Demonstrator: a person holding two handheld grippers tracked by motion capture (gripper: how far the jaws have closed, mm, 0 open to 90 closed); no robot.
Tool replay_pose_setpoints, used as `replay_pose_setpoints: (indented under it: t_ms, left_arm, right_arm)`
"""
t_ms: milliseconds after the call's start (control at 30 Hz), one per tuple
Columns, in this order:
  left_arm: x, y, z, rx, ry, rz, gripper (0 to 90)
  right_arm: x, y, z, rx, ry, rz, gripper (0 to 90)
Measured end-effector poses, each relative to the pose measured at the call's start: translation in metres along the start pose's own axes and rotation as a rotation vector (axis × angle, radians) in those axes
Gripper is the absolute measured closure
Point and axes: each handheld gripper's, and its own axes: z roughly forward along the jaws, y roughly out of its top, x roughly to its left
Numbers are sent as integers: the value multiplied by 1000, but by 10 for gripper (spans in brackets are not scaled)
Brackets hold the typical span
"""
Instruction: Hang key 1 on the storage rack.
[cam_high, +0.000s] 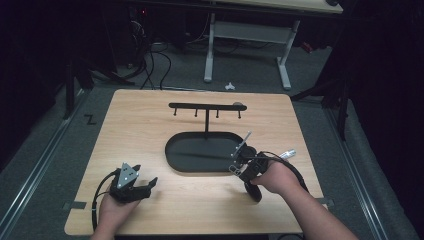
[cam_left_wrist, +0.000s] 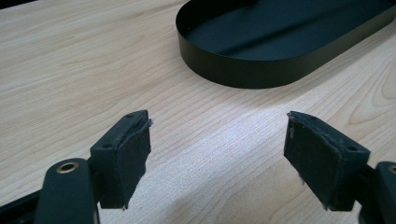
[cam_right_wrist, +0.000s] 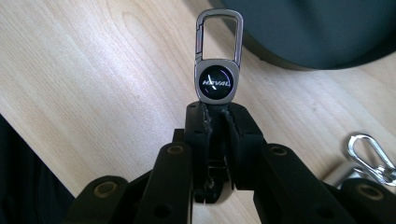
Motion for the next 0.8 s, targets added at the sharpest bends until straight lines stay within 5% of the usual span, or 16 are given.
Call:
replay_pose_setpoints:
  t_ms: [800]
  left_arm:
    - [4,-8,-10,0,21,-23,235]
  right_arm:
    - [-11,6,-41,-80,-30,20,807]
